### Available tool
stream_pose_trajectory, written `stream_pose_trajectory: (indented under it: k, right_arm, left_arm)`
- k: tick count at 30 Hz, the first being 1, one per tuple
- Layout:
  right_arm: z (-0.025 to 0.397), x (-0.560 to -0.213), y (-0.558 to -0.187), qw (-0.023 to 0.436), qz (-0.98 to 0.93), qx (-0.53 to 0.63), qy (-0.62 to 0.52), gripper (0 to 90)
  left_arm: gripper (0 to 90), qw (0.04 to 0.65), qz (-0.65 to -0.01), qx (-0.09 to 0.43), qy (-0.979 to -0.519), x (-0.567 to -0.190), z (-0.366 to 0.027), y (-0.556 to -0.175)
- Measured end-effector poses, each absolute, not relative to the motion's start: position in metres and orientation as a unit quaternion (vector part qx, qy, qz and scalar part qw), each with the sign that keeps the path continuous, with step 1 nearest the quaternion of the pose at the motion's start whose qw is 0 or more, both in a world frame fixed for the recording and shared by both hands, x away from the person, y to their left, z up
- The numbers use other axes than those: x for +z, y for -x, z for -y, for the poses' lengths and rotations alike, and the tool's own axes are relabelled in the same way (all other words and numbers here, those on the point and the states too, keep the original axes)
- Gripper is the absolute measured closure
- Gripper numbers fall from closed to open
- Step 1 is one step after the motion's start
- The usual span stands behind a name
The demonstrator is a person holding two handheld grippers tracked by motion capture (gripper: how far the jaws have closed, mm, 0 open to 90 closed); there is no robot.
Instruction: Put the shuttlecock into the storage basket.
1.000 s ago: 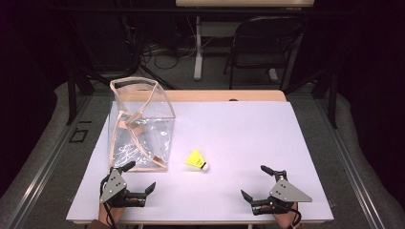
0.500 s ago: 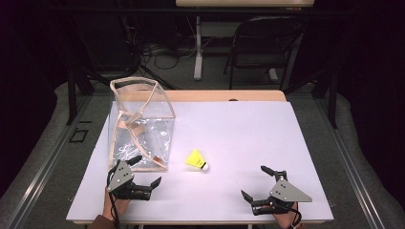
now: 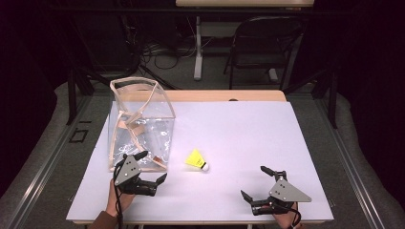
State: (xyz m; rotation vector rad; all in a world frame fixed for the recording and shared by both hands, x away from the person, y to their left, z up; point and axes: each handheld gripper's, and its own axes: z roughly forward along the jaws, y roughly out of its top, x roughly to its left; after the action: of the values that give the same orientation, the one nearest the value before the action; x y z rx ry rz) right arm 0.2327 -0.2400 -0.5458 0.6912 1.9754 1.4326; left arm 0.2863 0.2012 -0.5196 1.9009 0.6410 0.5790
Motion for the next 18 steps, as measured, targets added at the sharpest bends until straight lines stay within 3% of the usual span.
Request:
stream_pose_trajectory:
  k: [18]
  right_arm:
    - [0.241,-0.547,-0.232,0.295,-0.745,0.537,-0.264,0.0]
  left_arm:
    - [0.2,0.491,-0.255,0.222,-0.803,-0.509,-0.181,-0.303]
